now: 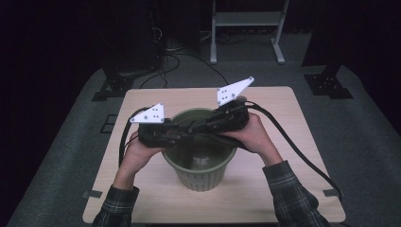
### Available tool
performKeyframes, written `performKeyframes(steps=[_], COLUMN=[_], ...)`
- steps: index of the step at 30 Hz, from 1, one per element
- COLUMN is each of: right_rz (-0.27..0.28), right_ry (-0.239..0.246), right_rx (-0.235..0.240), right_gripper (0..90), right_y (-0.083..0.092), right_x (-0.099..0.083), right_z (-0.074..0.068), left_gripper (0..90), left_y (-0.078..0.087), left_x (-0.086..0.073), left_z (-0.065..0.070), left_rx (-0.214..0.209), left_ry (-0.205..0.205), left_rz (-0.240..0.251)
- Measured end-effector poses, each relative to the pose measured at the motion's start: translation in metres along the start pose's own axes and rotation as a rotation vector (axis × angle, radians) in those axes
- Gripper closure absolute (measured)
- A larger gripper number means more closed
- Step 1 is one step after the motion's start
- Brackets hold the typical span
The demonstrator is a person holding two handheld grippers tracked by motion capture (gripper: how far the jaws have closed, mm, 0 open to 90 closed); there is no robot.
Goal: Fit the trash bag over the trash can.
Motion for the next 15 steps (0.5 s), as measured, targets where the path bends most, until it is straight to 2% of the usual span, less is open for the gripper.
performKeyframes(steps=[2, 3, 5, 7, 8, 9, 15], right_rz=[-0.003, -0.002, -0.009, 0.005, 0.005, 0.022, -0.003], right_ry=[0.0, -0.006, -0.013, -0.02, -0.02, -0.037, -0.073], right_rx=[-0.018, -0.04, -0.045, -0.078, -0.078, -0.096, -0.131], right_gripper=[76.2, 69.7, 68.3, 62.1, 62.1, 57.1, 44.9], right_y=[0.003, 0.009, 0.012, 0.026, 0.026, 0.038, 0.055], right_x=[-0.001, -0.004, -0.005, -0.012, -0.012, -0.019, -0.036], right_z=[0.0, 0.0, 0.001, 0.0, 0.0, -0.001, -0.005], left_gripper=[80.2, 81.5, 81.8, 81.7, 81.7, 81.7, 81.7], left_y=[0.004, 0.005, 0.009, 0.013, 0.013, 0.016, 0.021], left_x=[-0.001, -0.001, -0.002, -0.004, -0.004, -0.005, -0.008], left_z=[-0.001, -0.002, -0.004, -0.006, -0.006, -0.009, -0.014], left_rx=[0.008, 0.012, 0.017, 0.027, 0.027, 0.035, 0.056], left_ry=[-0.002, 0.0, 0.003, 0.016, 0.016, 0.023, 0.036], left_rz=[-0.002, 0.002, 0.005, 0.011, 0.011, 0.01, 0.013])
Point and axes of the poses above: each handheld gripper's, and its own axes: y roughly backward along the jaws, x roughly out of its top, z roughly to its right, the point moved 4 cm from there along -y, roughly forward along the jaws, and after that the axes turned 12 degrees about x, right-handed, at the moved point
